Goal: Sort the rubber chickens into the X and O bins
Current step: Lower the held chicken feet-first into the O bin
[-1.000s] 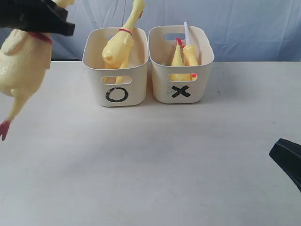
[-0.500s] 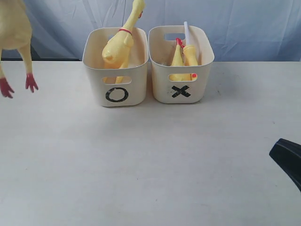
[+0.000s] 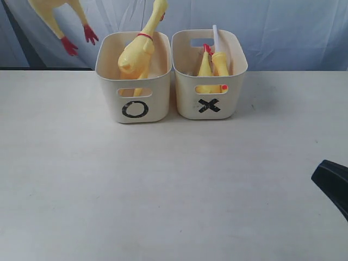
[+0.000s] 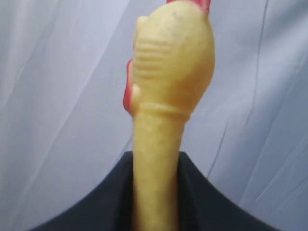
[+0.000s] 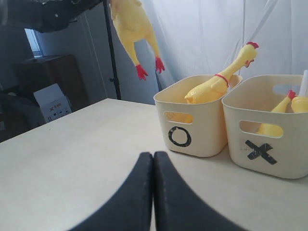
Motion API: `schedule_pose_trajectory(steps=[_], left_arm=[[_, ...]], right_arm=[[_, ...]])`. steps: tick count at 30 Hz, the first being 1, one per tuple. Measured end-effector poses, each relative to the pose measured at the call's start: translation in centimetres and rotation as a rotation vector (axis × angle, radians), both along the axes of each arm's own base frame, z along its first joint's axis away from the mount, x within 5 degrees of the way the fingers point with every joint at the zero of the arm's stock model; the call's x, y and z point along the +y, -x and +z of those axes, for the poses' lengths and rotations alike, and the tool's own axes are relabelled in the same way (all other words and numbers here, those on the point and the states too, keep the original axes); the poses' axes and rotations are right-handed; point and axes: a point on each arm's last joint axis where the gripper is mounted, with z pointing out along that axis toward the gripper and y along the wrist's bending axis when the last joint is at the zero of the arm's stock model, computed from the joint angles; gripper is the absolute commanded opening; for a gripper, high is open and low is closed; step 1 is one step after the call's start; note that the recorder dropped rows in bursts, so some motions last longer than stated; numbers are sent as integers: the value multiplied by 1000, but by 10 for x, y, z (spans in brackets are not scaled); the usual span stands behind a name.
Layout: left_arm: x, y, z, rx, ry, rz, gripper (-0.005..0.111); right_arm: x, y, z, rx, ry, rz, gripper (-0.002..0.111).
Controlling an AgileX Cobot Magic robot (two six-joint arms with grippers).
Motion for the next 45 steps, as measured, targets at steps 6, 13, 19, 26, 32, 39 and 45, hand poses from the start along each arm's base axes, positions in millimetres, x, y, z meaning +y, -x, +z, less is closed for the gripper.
schedule_pose_trajectory(steps=[6, 13, 19, 26, 32, 39, 45], left_arm=[[8, -21, -27, -67, 173, -103, 0], [2, -39, -49, -102, 226, -241, 0], [-5, -49, -60, -126, 216, -335, 0], [-16, -57, -71, -103, 141, -427, 0], [-26, -67, -92, -87, 168, -495, 0], [-53, -74, -110, -60, 196, -539, 0], [-69, -81, -133, 41, 198, -534, 0]], right_arm=[[0, 0, 0, 0, 0, 0, -1], [0, 0, 0, 0, 0, 0, -1], [0, 0, 0, 0, 0, 0, -1], [0, 0, 0, 0, 0, 0, -1], [0, 0, 0, 0, 0, 0, -1], [0, 0, 0, 0, 0, 0, -1], [0, 0, 0, 0, 0, 0, -1]])
